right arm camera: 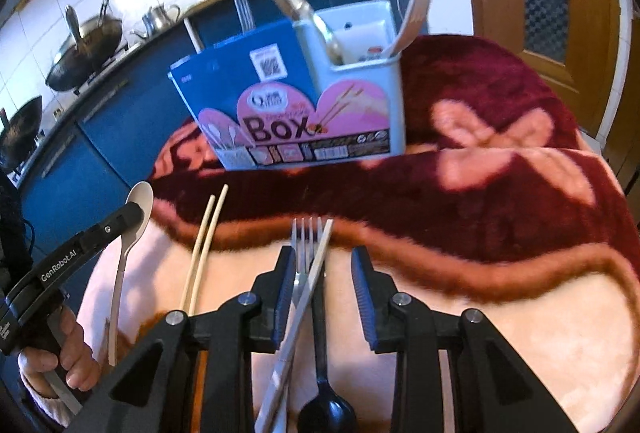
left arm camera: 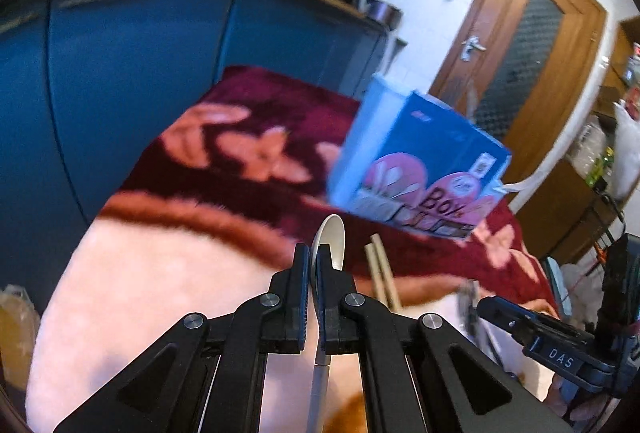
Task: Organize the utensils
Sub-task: 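Grasp the beige spoon with the left tool while the right grasps a silver utensil, then lift the beige spoon toward the box with the left tool while the right carries its utensil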
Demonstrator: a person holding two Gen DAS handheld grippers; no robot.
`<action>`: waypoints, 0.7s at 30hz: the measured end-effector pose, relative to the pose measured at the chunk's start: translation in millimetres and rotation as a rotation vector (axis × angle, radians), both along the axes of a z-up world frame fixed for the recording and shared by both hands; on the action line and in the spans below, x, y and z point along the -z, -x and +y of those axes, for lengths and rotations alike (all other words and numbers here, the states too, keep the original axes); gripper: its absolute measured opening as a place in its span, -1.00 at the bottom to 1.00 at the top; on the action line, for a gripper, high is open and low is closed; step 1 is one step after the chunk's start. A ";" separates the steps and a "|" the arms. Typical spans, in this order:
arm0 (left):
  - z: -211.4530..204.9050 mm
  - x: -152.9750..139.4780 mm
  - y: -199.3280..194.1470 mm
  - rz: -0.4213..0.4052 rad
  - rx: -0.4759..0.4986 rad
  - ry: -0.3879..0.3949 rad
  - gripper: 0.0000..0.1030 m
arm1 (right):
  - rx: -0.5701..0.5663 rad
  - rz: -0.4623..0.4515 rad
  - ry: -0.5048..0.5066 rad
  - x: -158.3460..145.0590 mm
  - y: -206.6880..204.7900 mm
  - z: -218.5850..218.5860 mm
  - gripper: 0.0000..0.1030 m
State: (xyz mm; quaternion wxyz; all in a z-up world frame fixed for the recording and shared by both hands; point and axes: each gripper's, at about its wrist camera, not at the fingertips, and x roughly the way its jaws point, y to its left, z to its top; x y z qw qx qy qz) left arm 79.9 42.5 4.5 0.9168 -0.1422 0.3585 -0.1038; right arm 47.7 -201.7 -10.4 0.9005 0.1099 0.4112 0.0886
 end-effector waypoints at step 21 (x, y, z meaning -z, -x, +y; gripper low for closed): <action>-4.5 15.3 -27.6 0.268 0.224 -0.073 -0.92 | -0.024 0.007 -0.063 -2.9 -11.6 -7.0 -0.87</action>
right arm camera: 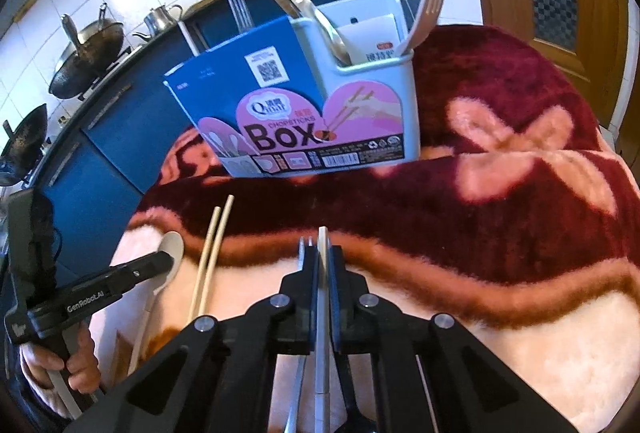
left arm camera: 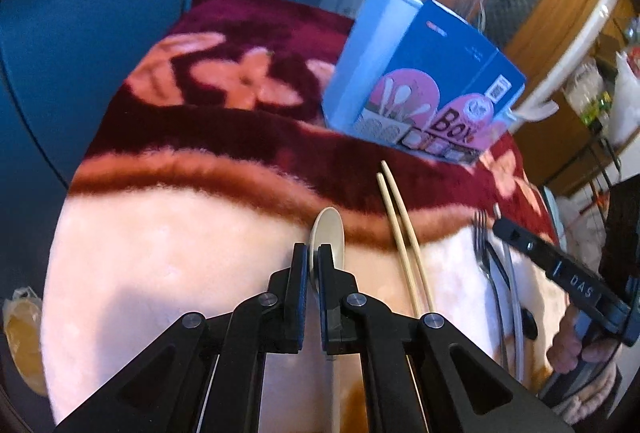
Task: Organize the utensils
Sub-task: 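Lift the beige spoon toward the box with the left tool while the right carries its utensil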
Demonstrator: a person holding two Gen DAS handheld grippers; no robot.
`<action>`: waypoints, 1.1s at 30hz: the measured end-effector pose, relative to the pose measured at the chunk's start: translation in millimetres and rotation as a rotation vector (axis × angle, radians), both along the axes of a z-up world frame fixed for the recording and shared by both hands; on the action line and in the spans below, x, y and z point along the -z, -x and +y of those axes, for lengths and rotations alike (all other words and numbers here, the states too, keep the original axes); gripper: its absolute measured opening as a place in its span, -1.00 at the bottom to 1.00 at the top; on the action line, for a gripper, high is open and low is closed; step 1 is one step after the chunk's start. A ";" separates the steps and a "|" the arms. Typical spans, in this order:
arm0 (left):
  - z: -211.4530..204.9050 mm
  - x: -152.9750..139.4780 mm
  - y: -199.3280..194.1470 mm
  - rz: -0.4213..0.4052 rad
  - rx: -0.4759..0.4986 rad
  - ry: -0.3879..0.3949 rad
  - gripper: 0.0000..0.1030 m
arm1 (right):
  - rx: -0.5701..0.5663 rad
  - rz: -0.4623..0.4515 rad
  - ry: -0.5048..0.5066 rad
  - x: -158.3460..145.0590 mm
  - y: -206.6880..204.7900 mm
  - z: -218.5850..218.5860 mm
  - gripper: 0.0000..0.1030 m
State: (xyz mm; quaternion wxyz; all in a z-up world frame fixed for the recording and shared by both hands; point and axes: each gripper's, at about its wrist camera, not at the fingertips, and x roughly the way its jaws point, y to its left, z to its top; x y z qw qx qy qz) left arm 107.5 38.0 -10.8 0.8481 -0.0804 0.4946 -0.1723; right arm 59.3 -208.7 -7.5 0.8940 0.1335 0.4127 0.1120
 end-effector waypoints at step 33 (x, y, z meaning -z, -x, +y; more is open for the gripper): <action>-22.8 -133.3 -14.2 -0.630 -0.165 0.167 -0.95 | 0.182 -0.542 0.015 -101.6 47.2 -20.1 -0.89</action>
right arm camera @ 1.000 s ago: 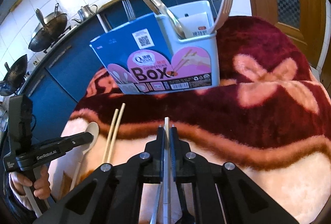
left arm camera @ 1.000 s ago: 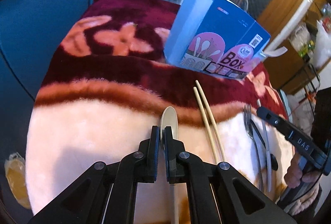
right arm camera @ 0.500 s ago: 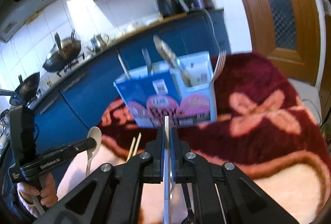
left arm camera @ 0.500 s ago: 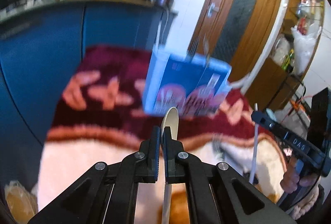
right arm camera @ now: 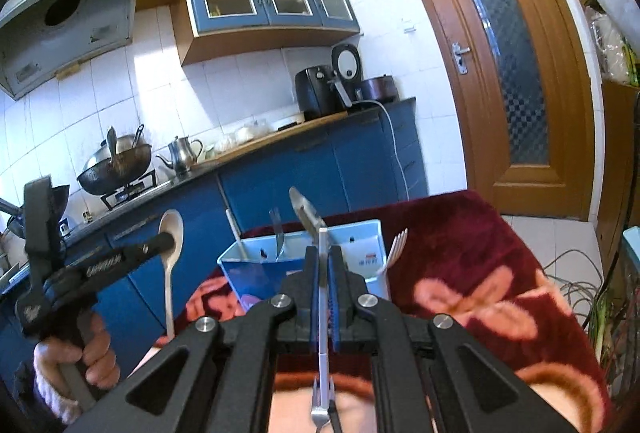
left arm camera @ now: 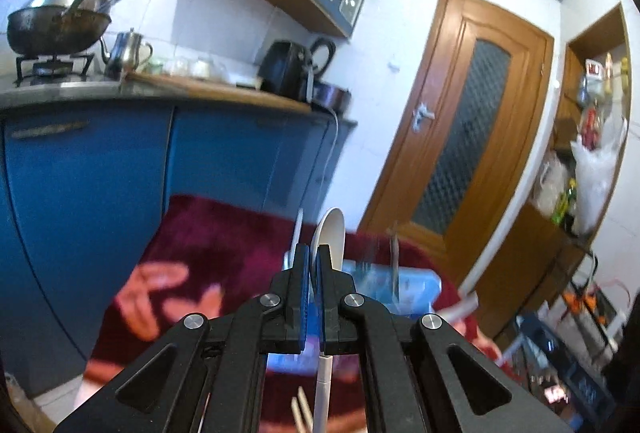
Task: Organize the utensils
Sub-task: 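Lift the beige spoon toward the box with the left tool while the right carries its utensil, then lower the spoon into the box and open the left tool while the right releases its utensil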
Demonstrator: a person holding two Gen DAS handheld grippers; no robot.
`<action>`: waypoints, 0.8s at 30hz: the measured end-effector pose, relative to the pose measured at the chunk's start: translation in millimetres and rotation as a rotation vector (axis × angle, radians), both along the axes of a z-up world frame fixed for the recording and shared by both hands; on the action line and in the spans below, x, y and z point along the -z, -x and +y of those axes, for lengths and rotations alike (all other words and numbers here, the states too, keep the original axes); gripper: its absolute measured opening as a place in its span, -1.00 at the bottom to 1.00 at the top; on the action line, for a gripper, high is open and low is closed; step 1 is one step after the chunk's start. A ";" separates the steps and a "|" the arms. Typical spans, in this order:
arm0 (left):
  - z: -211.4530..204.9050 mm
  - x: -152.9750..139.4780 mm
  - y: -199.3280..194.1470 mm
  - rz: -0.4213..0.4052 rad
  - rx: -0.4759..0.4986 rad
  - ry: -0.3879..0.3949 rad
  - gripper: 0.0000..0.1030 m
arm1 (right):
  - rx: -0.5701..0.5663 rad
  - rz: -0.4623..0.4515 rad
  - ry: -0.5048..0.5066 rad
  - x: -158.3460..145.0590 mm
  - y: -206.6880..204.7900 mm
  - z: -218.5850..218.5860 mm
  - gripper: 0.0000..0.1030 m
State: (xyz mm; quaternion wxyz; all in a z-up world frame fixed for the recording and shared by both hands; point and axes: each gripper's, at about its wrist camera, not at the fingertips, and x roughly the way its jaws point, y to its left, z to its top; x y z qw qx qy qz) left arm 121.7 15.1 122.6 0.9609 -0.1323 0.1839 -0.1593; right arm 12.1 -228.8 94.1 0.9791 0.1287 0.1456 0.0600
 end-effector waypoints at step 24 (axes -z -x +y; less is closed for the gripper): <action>-5.6 -21.5 -54.1 -0.288 -0.273 0.092 -0.95 | 0.062 -0.144 0.051 -54.5 -22.9 -17.2 -0.89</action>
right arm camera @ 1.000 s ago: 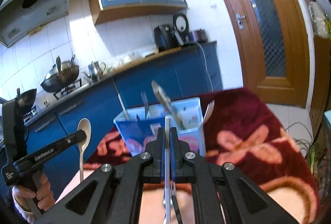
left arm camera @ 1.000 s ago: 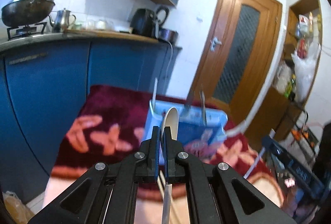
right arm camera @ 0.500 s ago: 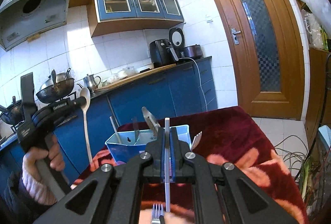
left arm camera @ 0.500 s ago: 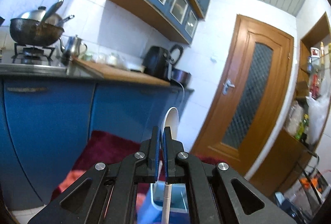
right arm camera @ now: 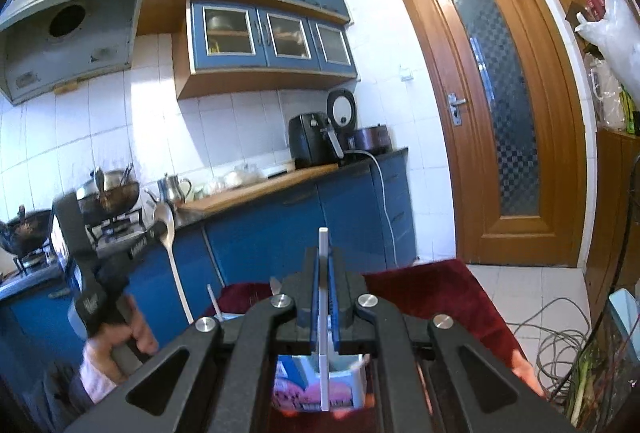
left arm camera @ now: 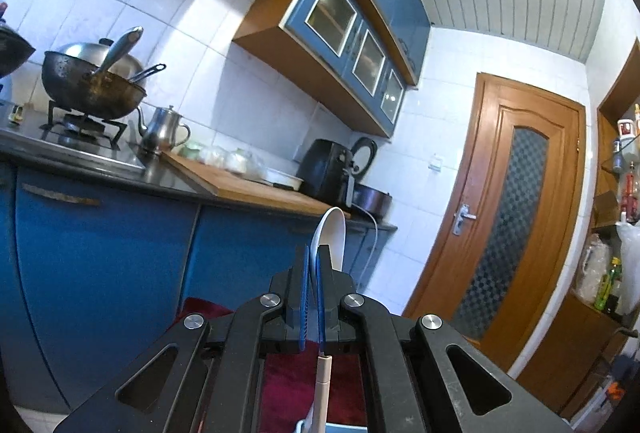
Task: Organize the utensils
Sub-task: 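Lower the spoon into the box and open the left tool while the right releases its utensil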
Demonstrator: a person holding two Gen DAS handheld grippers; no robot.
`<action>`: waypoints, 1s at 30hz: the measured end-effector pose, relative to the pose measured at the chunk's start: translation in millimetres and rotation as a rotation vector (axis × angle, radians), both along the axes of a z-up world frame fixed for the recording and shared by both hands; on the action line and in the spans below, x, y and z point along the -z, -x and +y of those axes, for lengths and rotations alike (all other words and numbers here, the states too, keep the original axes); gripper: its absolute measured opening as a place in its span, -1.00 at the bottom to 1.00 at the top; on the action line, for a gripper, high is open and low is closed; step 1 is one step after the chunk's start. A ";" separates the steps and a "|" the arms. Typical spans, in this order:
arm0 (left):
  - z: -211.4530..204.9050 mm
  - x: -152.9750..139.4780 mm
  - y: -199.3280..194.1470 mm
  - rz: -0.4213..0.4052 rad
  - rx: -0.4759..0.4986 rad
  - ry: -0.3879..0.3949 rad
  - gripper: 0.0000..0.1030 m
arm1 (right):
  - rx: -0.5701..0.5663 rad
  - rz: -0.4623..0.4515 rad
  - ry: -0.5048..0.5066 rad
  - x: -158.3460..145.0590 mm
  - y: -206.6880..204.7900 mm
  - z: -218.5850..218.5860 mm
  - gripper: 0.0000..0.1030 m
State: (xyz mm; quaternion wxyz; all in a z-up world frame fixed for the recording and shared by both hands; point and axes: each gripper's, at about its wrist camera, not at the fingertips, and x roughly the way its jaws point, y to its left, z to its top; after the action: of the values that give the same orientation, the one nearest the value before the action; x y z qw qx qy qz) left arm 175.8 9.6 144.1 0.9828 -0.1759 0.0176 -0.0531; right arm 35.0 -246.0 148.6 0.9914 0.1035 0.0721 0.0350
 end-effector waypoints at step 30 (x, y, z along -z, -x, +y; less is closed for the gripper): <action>-23.2 54.5 -17.5 0.098 0.042 -0.049 -0.92 | 0.012 0.108 0.002 48.6 -92.0 3.3 -0.80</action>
State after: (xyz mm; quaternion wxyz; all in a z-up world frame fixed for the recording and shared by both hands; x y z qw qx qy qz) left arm 193.3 -13.6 89.5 0.9834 -0.1539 0.0708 -0.0648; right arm 127.0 -242.7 99.9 0.9863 0.1046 0.1251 0.0233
